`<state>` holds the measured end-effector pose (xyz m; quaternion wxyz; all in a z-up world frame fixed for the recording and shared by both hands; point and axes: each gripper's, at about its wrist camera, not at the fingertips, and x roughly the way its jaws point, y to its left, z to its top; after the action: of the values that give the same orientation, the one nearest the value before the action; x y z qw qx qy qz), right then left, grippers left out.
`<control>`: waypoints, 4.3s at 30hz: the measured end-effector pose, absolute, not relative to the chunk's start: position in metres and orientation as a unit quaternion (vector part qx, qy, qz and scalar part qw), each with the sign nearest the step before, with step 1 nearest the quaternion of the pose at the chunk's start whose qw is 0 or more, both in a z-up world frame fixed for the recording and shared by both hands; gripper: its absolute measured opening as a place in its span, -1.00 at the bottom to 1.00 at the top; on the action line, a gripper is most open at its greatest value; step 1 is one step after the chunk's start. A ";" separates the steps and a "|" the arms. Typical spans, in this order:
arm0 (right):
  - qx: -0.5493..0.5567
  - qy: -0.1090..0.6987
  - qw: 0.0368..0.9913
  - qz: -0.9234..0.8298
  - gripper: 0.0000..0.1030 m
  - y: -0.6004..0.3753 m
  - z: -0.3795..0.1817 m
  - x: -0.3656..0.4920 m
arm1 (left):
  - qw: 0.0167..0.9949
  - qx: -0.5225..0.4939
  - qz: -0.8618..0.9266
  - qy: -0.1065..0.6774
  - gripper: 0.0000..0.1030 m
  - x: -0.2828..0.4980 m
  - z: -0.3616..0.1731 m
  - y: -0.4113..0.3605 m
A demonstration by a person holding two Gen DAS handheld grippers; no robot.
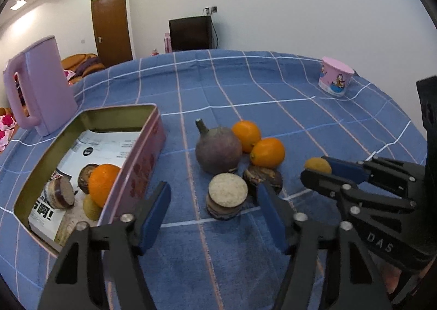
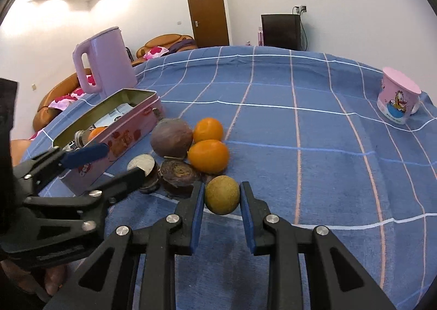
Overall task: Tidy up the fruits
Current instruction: 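Move left tool to the flat round brown disc while right tool grasps a green-yellow fruit, then close left tool on the flat disc and lift it while right tool holds its fruit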
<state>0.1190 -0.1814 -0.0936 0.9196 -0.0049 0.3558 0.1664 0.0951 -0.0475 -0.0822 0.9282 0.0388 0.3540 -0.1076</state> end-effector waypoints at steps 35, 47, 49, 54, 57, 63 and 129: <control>-0.012 0.290 0.936 0.198 -0.46 -0.180 -0.082 0.097 | 0.954 0.032 -0.090 0.285 -0.33 0.078 -0.072 -0.041; -0.015 0.270 0.942 0.200 -0.46 -0.181 -0.079 0.091 | 0.963 0.033 -0.081 0.256 -0.33 0.070 -0.068 -0.039; -0.015 0.266 0.943 0.200 -0.46 -0.181 -0.079 0.089 | 0.964 0.031 -0.081 0.253 -0.33 0.069 -0.067 -0.038; -0.017 0.258 0.945 0.200 -0.47 -0.181 -0.077 0.087 | 0.966 0.030 -0.079 0.243 -0.33 0.066 -0.065 -0.037; -0.019 0.253 0.946 0.199 -0.47 -0.181 -0.076 0.084 | 0.967 0.028 -0.079 0.239 -0.33 0.064 -0.065 -0.036; -0.021 0.245 0.949 0.199 -0.47 -0.181 -0.075 0.081 | 0.970 0.025 -0.079 0.230 -0.33 0.062 -0.063 -0.035; -0.026 0.165 0.964 0.209 -0.46 -0.184 -0.068 0.051 | 0.988 0.018 -0.070 0.133 -0.33 0.030 -0.052 -0.031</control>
<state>0.0506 -0.1841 -0.0676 0.9635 -0.0261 0.1655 0.2088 0.0297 -0.0310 -0.0520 0.9885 0.0175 0.1333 -0.0698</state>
